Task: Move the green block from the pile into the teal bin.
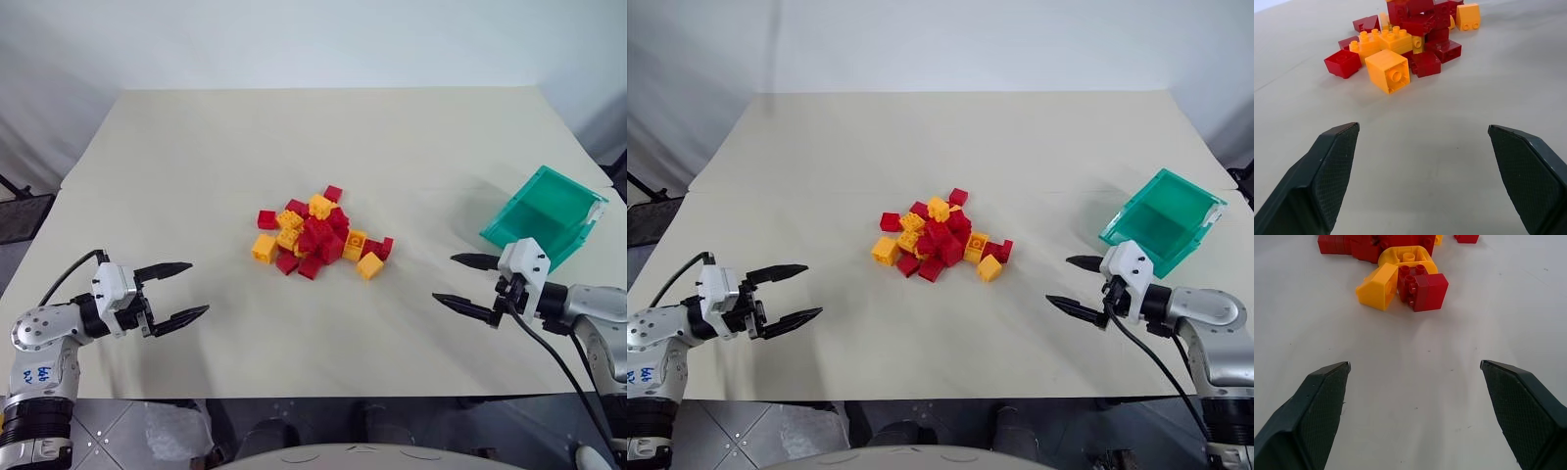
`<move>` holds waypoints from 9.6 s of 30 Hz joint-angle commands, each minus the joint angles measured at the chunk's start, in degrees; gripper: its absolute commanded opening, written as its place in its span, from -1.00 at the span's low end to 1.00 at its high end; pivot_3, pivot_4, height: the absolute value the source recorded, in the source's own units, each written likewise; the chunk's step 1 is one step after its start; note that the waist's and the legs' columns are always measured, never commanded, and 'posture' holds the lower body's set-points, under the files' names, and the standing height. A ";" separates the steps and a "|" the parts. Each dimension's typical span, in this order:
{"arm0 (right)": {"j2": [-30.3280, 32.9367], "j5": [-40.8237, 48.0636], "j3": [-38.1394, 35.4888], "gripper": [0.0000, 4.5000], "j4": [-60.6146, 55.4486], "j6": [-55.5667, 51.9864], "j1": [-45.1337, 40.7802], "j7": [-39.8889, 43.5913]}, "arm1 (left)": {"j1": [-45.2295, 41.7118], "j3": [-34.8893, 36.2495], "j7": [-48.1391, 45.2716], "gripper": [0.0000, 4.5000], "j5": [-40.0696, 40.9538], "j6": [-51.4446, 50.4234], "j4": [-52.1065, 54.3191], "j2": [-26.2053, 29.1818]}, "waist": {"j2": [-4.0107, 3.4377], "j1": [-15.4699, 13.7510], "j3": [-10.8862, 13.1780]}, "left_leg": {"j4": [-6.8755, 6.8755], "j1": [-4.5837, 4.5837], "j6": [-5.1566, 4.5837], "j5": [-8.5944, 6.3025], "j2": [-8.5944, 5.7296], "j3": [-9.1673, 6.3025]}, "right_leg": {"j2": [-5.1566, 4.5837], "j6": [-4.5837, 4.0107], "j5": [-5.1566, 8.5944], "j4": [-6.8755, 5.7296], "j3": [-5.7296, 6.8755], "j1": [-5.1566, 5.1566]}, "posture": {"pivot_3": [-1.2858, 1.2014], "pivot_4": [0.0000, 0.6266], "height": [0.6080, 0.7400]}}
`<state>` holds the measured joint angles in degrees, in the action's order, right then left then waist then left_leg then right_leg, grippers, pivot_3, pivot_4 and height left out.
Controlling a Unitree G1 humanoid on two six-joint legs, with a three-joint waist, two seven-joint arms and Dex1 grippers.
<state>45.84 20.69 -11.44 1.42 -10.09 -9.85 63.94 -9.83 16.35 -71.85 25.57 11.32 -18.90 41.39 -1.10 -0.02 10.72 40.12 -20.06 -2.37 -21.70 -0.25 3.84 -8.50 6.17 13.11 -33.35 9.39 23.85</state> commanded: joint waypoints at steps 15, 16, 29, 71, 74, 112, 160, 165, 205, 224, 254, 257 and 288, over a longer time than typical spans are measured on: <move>-0.07 2.37 -0.70 0.98 -1.74 -0.82 -2.68 -0.46 | 0.27 1.63 6.98 1.00 -0.33 -10.27 6.73 2.51 | 0.00 0.05 0.00 | 0.00 0.00 0.00 0.00 0.00 0.01 | 0.00 0.01 0.00 -0.01 -0.05 0.01 | 0.03 -0.52 1.00; -0.11 2.61 -0.64 0.98 -1.85 -0.94 -3.10 -0.44 | 0.54 2.21 6.74 1.00 0.04 -10.06 7.16 2.83 | 0.00 0.05 0.00 | 0.00 0.00 0.00 0.00 0.00 0.01 | 0.00 0.01 0.00 -0.01 -0.06 0.01 | 0.03 -0.52 1.00; -1.01 5.82 1.18 1.00 -4.88 -4.03 -7.70 1.21 | -4.68 -5.89 6.89 0.06 2.78 -19.34 23.51 1.89 | 0.00 -0.76 0.00 | 0.02 -0.05 0.02 -0.01 -0.01 -0.01 | -0.01 0.00 0.00 -0.01 -0.14 0.05 | 0.03 -0.52 1.00; -3.50 7.38 -1.53 1.00 -15.02 -5.45 2.21 -8.98 | -47.86 -17.60 20.79 -0.98 -17.14 -2.55 -37.24 -25.71 | 0.33 -1.58 0.18 | 0.27 -0.15 -0.30 0.00 -0.10 0.34 | 0.14 0.43 -0.29 0.31 -0.12 0.01 | 0.03 -0.52 1.00; -3.39 7.38 -1.42 1.00 -14.38 -5.34 1.63 -8.70 | -45.60 -17.97 17.68 -0.98 -16.92 -3.47 -34.85 -25.06 | 0.33 -1.52 0.18 | 0.27 -0.18 -0.30 0.00 -0.11 0.34 | 0.14 0.45 -0.30 0.34 -0.11 0.01 | 0.03 -0.52 1.00; -0.25 7.20 -1.87 1.00 -6.66 -5.01 -3.47 -2.14 | -17.20 -2.73 4.71 0.10 1.31 -43.60 17.50 5.16 | 0.31 -1.11 0.19 | 0.40 -0.12 -0.25 -0.04 -0.06 0.26 | 0.11 0.47 -0.34 0.34 -0.20 -0.05 | 0.03 -0.52 1.00; -7.00 6.67 -1.51 1.00 -16.18 -5.03 3.02 -12.71 | -68.75 -42.59 15.82 0.99 -31.98 -52.23 -33.80 -28.83 | 0.39 -1.42 0.30 | 0.43 -0.20 -0.24 -0.06 -0.02 0.89 | 0.35 0.51 -0.37 0.44 -0.24 -0.06 | 0.03 -0.52 1.00; -7.15 6.53 -1.46 1.00 -16.44 -4.84 3.52 -13.31 | -69.84 -44.11 13.75 0.99 -34.33 -57.35 -33.39 -28.94 | 0.39 -1.34 0.30 | 0.44 -0.13 -0.24 -0.06 0.01 0.82 | 0.34 0.51 -0.37 0.39 -0.34 -0.07 | 0.03 -0.52 1.00; -7.40 5.63 -0.77 1.00 -14.35 -3.73 2.54 -13.93 | -62.88 -24.32 18.88 -0.34 -22.24 -65.14 -23.11 -17.91 | 0.42 -1.39 0.32 | 0.84 -0.25 -0.23 -0.07 -0.05 0.56 | 0.18 0.48 -0.35 -0.12 -0.46 0.15 | 0.03 -0.52 1.00; -1.19 8.16 -6.26 1.00 -13.54 -5.94 4.32 -8.61 | -54.73 -34.99 8.26 -0.34 -15.97 -56.53 -1.73 -24.23 | 0.42 -1.44 0.32 | 0.89 -0.29 -0.26 -0.07 -0.08 0.52 | 0.16 0.50 -0.36 -0.11 -0.42 0.12 | 0.03 -0.52 1.00; 2.63 10.38 -13.51 1.00 -21.10 -11.56 12.34 -10.79 | -55.44 -38.99 4.81 0.98 -22.20 -43.51 -10.44 -32.92 | 0.43 -1.53 0.32 | 0.98 -0.43 -0.57 -0.23 -0.10 0.46 | 0.02 0.54 -0.40 0.06 -0.35 0.14 | 0.03 -0.52 1.00; 4.00 10.21 -12.97 1.00 -20.13 -12.25 11.06 -9.26 | -51.53 -36.09 4.11 0.98 -20.27 -44.75 -2.42 -27.56 | 0.41 -1.30 0.32 | 0.95 -0.37 -0.54 -0.24 -0.08 0.47 | 0.02 0.55 -0.40 0.05 -0.39 0.15 | 0.03 -0.52 1.00; 21.30 11.94 -19.66 1.00 -25.12 -23.70 16.76 6.78 | -9.35 -7.87 -9.43 0.98 5.69 -14.86 18.03 -10.14 | 0.29 -1.33 0.27 | 1.08 -0.25 -0.43 -0.34 -0.05 0.01 | -0.02 0.54 -0.45 0.34 -0.42 -0.27 | 0.03 -0.52 1.00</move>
<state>65.00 32.99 -36.85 -22.34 -35.29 10.93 69.80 -19.20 8.04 -80.51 29.65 -5.11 -2.28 30.94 -0.81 -1.35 10.99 41.19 -20.31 -2.80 -22.05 -0.30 3.90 -8.53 6.71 12.66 -33.00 8.96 23.62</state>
